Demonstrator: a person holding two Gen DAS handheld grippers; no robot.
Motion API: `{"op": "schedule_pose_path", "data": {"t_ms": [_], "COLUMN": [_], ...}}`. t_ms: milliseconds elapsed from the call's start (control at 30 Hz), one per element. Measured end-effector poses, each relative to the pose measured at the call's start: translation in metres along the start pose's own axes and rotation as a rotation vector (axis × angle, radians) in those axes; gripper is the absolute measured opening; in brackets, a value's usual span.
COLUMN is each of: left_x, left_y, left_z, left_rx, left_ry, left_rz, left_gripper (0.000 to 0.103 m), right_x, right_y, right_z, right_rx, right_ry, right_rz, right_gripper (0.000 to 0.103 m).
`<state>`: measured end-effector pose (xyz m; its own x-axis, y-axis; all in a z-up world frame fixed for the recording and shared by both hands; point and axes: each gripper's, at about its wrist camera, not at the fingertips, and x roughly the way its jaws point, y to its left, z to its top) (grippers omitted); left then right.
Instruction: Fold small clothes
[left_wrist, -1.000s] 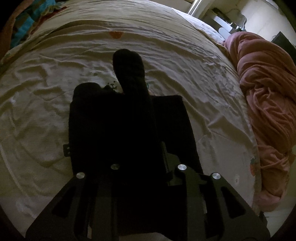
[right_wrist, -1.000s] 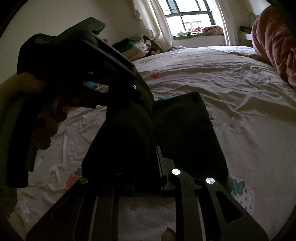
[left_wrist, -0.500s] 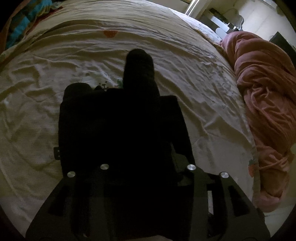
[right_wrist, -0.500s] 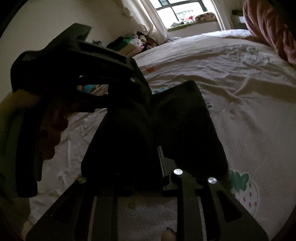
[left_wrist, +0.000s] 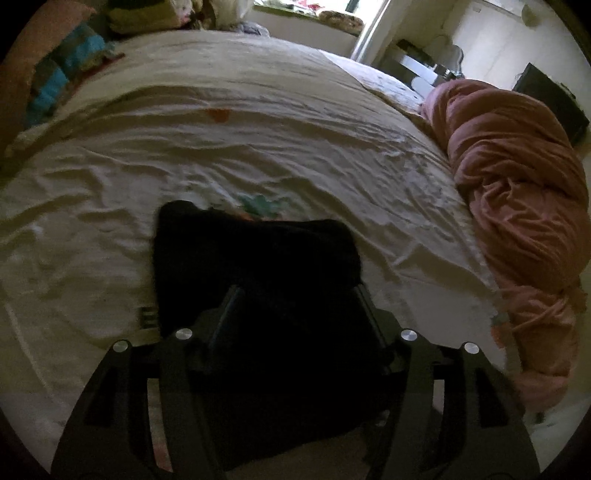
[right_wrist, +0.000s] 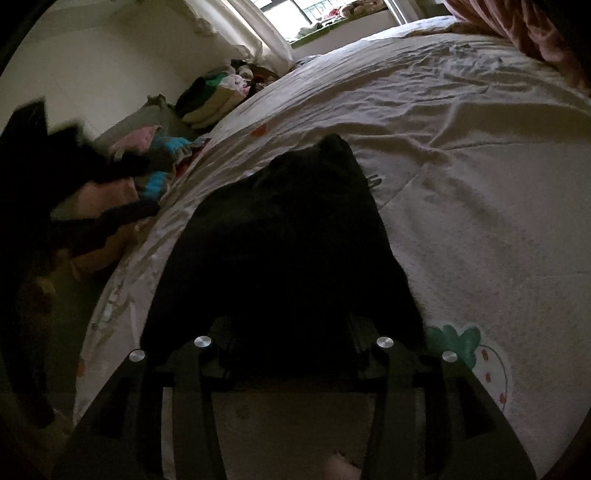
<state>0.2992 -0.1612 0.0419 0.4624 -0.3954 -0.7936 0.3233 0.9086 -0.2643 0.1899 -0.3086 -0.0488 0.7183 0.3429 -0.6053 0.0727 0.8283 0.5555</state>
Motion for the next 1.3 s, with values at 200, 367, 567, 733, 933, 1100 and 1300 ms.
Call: {"op": "schedule_pose_path", "data": {"t_ms": [200, 367, 567, 733, 933, 1100, 1300], "left_x": [-0.016, -0.03, -0.037, -0.03, -0.014, -0.004, 0.004], "left_y": [0.014, 0.022, 0.023, 0.036, 0.047, 0.05, 0.049], "left_z": [-0.022, -0.034, -0.046, -0.057, -0.068, -0.071, -0.071], "left_rx": [0.046, 0.052, 0.078, 0.051, 0.005, -0.009, -0.01], "left_ry": [-0.045, -0.079, -0.1, -0.078, -0.047, -0.027, -0.012], "left_rz": [0.128, 0.147, 0.179, 0.178, 0.157, 0.149, 0.143], "left_gripper": [0.053, 0.064, 0.072, 0.076, 0.076, 0.076, 0.076], "right_x": [-0.007, -0.009, -0.009, 0.003, 0.023, 0.04, 0.047], "right_y": [0.001, 0.003, 0.016, 0.015, 0.006, 0.0, 0.009], "right_z": [0.006, 0.01, 0.022, 0.038, 0.061, 0.078, 0.087], "right_rx": [0.0, -0.003, -0.055, -0.062, -0.049, -0.061, -0.155], "right_ry": [-0.001, 0.022, 0.082, 0.174, 0.228, 0.234, 0.223], "right_rz": [0.037, 0.044, 0.084, 0.124, 0.132, 0.124, 0.143], "right_gripper": [0.048, 0.052, 0.061, 0.065, 0.064, 0.059, 0.022]}}
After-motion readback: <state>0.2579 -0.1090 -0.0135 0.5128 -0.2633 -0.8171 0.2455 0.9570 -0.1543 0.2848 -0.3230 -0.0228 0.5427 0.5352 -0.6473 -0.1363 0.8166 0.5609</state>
